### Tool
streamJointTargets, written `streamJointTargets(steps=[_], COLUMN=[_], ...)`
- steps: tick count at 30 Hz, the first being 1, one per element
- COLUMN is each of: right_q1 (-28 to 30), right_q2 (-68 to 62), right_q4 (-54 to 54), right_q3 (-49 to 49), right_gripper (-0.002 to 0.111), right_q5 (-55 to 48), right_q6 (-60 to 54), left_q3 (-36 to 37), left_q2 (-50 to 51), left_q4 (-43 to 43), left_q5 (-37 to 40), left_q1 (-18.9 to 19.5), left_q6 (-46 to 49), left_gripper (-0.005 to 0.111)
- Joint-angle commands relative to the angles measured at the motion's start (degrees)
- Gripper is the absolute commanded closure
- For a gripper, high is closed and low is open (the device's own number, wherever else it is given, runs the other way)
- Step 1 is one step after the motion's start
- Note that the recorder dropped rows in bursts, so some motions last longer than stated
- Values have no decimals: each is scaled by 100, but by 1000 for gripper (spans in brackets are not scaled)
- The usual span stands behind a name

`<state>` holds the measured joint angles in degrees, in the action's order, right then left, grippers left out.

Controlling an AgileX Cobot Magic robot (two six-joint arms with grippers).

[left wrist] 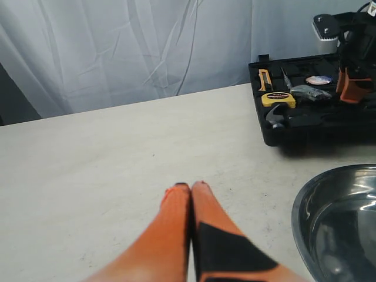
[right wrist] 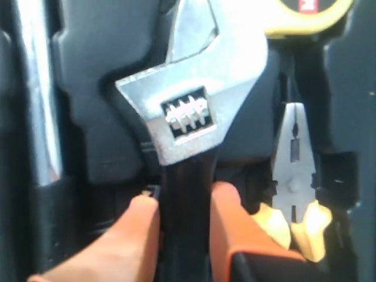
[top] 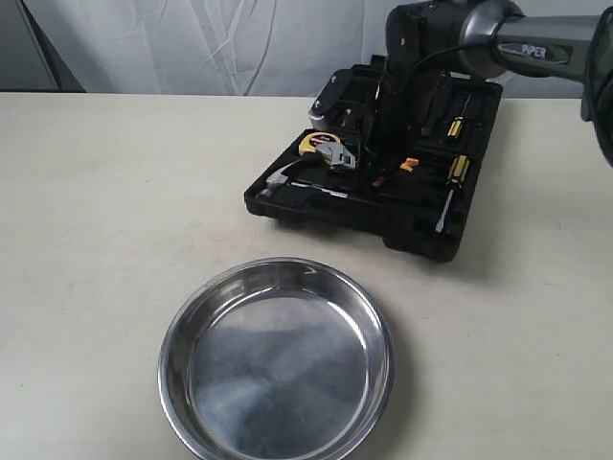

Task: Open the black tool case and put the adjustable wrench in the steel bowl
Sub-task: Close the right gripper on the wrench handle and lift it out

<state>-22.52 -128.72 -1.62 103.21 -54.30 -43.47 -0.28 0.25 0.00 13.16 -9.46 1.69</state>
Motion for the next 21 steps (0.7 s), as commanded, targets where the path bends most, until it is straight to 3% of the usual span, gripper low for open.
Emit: streamJointTargets(steps=[1, 15, 21], right_q1=[4, -33, -45], right_q2=[451, 509, 635], right_q4=[-244, -1091, -1045], right_q3=[45, 45, 45], right_gripper=[108, 108, 108], right_q5=[58, -555, 116], right_q6=[-2, -58, -83], left_q3=[28, 28, 28], left_q2=[-25, -25, -25], left_q4=[0, 0, 0], left_q5=[-34, -34, -34], left_q1=[-39, -39, -39], left_q6=[-2, -2, -2], left_gripper=[106, 106, 106])
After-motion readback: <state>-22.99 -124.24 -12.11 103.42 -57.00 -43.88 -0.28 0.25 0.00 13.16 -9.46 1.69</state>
